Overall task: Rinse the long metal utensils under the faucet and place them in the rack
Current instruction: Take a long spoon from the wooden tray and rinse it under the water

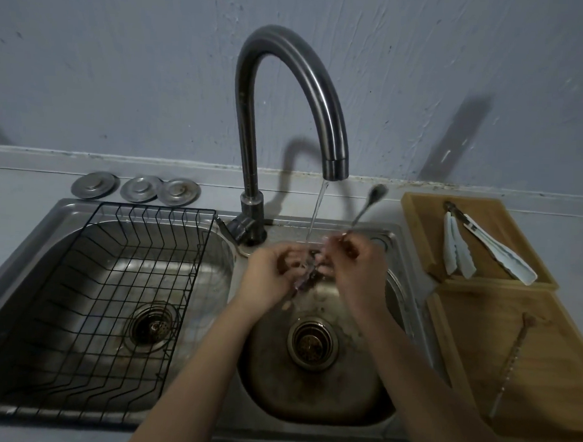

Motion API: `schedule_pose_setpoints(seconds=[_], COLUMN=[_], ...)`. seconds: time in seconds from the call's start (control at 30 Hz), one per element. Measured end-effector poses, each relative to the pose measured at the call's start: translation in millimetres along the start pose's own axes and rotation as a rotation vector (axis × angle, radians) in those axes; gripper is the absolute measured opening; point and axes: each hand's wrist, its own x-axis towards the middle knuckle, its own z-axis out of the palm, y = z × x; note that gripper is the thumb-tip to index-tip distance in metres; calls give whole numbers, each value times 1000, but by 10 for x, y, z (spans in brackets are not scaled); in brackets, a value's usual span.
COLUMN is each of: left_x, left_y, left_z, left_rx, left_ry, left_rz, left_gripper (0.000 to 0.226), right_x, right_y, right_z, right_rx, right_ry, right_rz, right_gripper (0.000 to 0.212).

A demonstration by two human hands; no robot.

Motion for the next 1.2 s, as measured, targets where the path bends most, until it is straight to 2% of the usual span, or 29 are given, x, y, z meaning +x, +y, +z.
schedule_pose_setpoints(seconds=[0.07,0.13,0.2,0.27,0.33,0.4,0.47,0.53,0.67,0.8,0.93,1.07,1.2], left_x=[-13,-72,-180,-312,-412,-459,-453,-407,-329,-305,-252,-252,-253], left_y=[-137,-301,-453,-493,-386,-258,-164,-153,-176,-147,-195,-255,-262], left_z=[-44,-45,25,200,439,678,865,968,989,951,839,775,751], left_rx=[-49,-339,-658,-862,-1067,-1165,-1188,-1176,-1135,-1210,-1285,-1411,-1343], left_ry=[298,612,805,759,573,381,217,147,193,270,405,447,475], left_rz=[-25,-156,-335,-581,-703,-731,-684,-629,-574,-629,-685,-741,-725], left_gripper=[25,19,15,21,23,26,38,40,21,15,13,26,26], right_x=[28,34,1,-57,-117,-179,-247,-293,-286,-269,-231,-292,-327], right_y=[-35,-37,11,73,128,176,225,258,262,243,199,213,223], right_z=[-86,-131,-132,-113,-116,-148,-210,-288,-385,-321,-259,-132,-58], right_rx=[247,466,572,604,634,636,568,536,570,600,652,710,672], right_ry=[104,189,251,288,330,382,415,448,462,450,481,480,481], right_rz=[166,317,430,495,513,513,521,545,587,582,586,627,629], right_gripper=[7,10,10,9,7,7,9,11,13,11,11,12,9])
